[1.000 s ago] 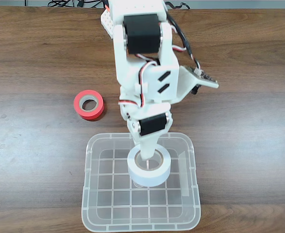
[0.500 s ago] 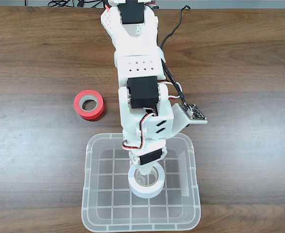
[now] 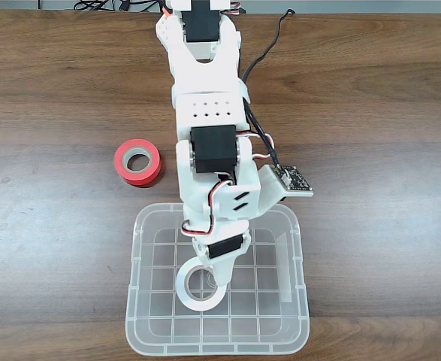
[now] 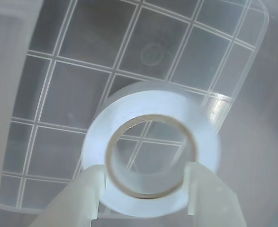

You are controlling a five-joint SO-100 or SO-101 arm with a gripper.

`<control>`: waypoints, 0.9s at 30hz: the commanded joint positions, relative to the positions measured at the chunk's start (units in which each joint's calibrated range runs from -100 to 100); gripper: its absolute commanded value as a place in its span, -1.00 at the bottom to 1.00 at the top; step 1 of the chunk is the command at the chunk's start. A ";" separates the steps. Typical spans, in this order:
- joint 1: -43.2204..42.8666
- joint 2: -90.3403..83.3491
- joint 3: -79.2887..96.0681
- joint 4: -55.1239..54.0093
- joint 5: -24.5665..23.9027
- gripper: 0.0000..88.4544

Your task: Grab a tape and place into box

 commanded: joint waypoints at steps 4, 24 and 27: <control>1.85 -4.14 -9.59 0.50 0.07 -0.59; 0.75 -26.74 -11.26 23.11 -4.99 -0.97; -0.49 -32.29 -10.47 26.02 -5.26 -0.97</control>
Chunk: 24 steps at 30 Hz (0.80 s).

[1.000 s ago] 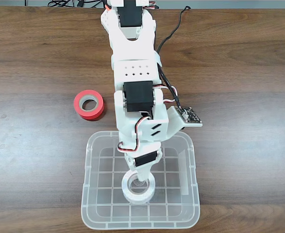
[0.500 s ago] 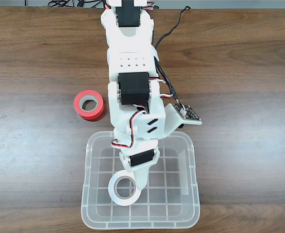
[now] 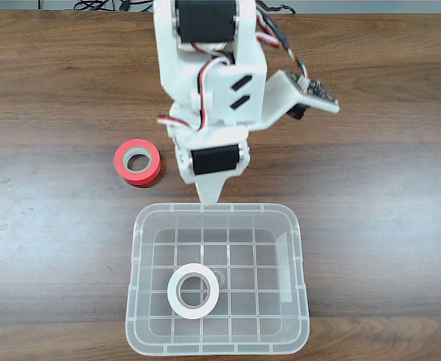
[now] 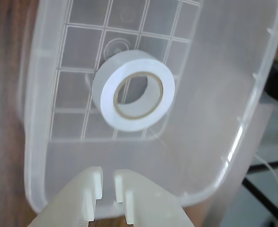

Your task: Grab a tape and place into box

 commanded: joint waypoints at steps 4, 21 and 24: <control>-2.20 -22.82 -2.48 5.59 -0.77 -0.97; -3.15 -68.27 59.63 3.54 -0.40 -0.97; -5.56 -75.67 72.16 -0.49 -0.35 -0.97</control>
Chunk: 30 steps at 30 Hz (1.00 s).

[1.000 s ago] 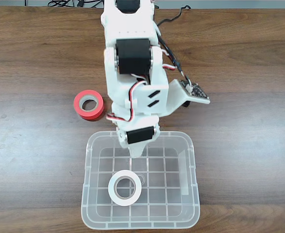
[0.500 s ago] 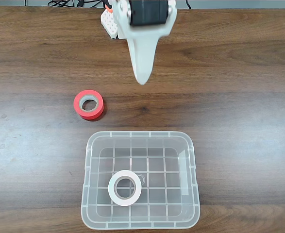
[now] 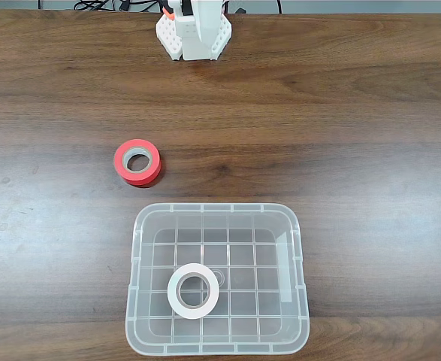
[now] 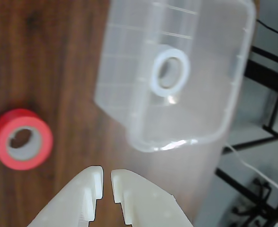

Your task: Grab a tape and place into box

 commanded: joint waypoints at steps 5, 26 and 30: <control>-3.74 -25.58 39.18 -16.53 -0.19 -0.97; 2.99 -62.83 96.29 -35.20 -6.41 -0.97; 3.28 -62.83 96.91 -35.03 -7.26 -0.97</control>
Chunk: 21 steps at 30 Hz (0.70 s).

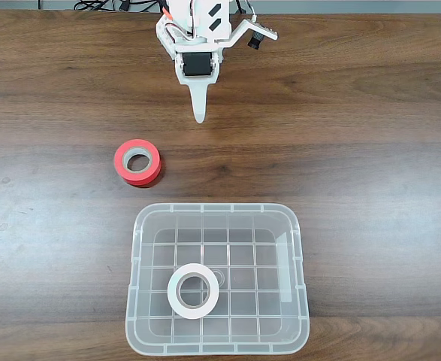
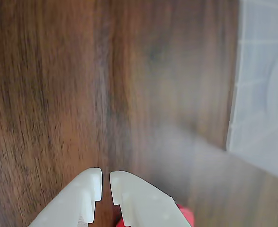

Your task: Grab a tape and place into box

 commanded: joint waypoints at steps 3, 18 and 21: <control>0.73 -0.80 -0.48 -1.13 -1.31 -0.97; 0.07 -0.72 -0.48 -1.04 -0.84 -0.97; 0.14 -0.72 -0.48 -1.04 -0.99 -0.97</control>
